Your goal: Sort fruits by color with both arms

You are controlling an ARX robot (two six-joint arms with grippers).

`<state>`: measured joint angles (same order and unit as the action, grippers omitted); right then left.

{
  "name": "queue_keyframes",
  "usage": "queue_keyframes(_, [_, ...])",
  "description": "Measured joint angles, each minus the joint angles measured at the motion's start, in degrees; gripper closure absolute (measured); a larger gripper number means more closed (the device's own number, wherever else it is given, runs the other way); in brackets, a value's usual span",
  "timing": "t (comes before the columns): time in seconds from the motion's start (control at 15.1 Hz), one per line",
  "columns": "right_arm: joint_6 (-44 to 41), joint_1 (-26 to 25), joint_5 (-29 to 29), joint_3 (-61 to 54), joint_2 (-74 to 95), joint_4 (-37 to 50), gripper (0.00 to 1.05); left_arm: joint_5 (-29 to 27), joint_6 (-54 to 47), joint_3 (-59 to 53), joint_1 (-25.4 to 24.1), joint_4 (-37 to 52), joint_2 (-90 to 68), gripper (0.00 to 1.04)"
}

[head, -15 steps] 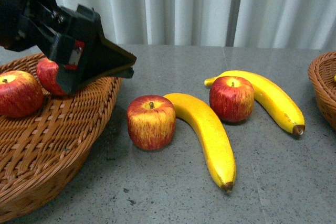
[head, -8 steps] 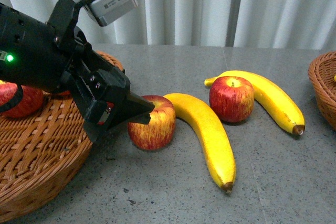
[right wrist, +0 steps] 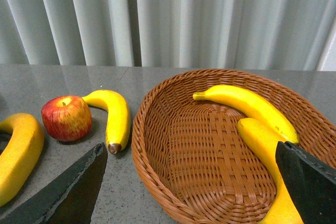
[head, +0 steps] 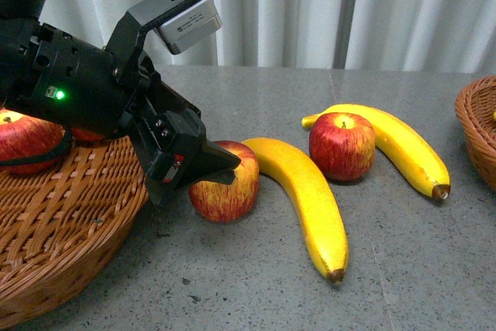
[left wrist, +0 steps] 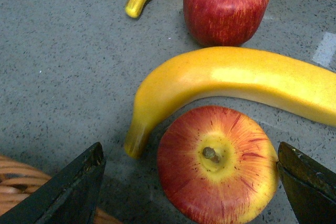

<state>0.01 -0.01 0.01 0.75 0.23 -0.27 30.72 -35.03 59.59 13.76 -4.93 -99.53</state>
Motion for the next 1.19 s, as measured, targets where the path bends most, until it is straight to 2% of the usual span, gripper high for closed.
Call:
queue_keyframes(0.33, [-0.02,0.00,0.00,0.00,0.02,0.00,0.07,-0.24,-2.16,1.49,3.61,0.59,-4.33,0.07])
queue_keyframes(0.6, [-0.02,0.00,0.00,0.00,0.00,0.00,0.07,-0.72,-3.37,3.56,4.07,-0.33,-6.43,0.07])
queue_keyframes(0.66, [-0.02,0.00,0.00,0.00,0.00,0.00,0.07,-0.87,-3.52,3.61,4.37,-0.13,-6.64,0.13])
queue_keyframes(0.73, [-0.02,0.00,0.00,0.00,0.00,0.00,0.07,-0.92,-3.54,3.61,4.57,0.42,-6.91,0.26])
queue_keyframes(0.8, [0.00,0.00,0.00,0.00,0.00,0.00,0.07,-0.94,-3.50,3.61,4.63,0.63,-6.95,0.34])
queue_keyframes(0.86, [-0.02,0.00,0.00,0.00,0.02,0.00,0.07,-1.14,-3.41,3.61,4.72,0.72,-6.95,0.38])
queue_keyframes(1.19, [0.00,0.00,0.00,0.00,0.00,0.00,0.07,-1.97,-2.86,3.63,5.25,1.53,-6.95,0.40])
